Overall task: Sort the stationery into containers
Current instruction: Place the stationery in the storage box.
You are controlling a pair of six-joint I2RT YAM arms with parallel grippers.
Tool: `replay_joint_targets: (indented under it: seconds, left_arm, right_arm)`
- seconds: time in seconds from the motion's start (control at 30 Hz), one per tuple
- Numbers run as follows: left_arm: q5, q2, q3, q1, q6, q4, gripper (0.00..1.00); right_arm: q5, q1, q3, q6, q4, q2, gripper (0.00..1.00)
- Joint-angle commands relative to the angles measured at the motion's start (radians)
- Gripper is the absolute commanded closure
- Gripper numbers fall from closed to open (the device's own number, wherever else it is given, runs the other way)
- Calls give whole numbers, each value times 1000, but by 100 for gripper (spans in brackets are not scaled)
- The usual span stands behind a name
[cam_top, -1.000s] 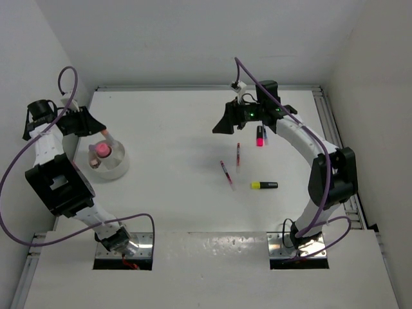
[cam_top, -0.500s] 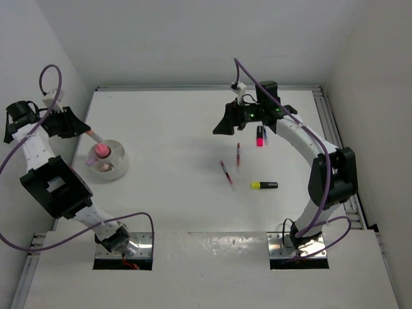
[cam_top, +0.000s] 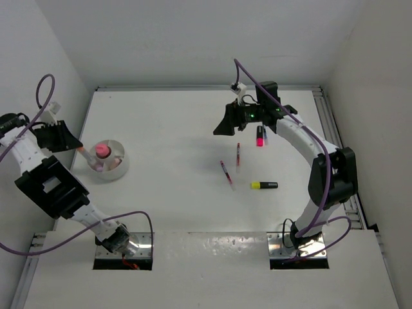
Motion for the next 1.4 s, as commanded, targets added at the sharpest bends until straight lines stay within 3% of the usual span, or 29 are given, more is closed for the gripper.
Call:
replay_joint_targets:
  seconds: [0.0, 0.23, 0.37, 0.77, 0.87, 0.9, 0.93, 1.03, 1.37]
  left_arm:
    - [-34, -7, -52, -17, 55, -24, 100]
    - [-138, -117, -202, -35, -55, 206, 100]
    - [-110, -174, -253, -38, -125, 313, 100]
    - [-132, -227, -271, -70, -185, 418, 100]
    - [-144, -249, -310, -70, -186, 433, 89]
    - [-144, -252, -316, -70, -190, 423, 79]
    - [-146, -255, -319, -69, -193, 415, 59]
    - [-126, -275, -331, -69, -192, 387, 47]
    - [11, -278, -307, -70, -330, 488, 44]
  right_arm:
    - [-5, -12, 31, -22, -2, -3, 24]
    - [-7, -19, 35, -26, -7, -5, 24]
    - [-11, -20, 35, -22, -5, -5, 24]
    - [-27, -15, 15, -5, 8, -17, 24]
    - [-31, -17, 13, -2, 8, -17, 23]
    - [-34, -15, 13, -2, 7, -19, 23]
    - [-33, -15, 13, -3, 5, -20, 23]
    - [-39, -17, 13, -3, 2, -23, 23]
    - [-57, -22, -8, 21, 27, -28, 23]
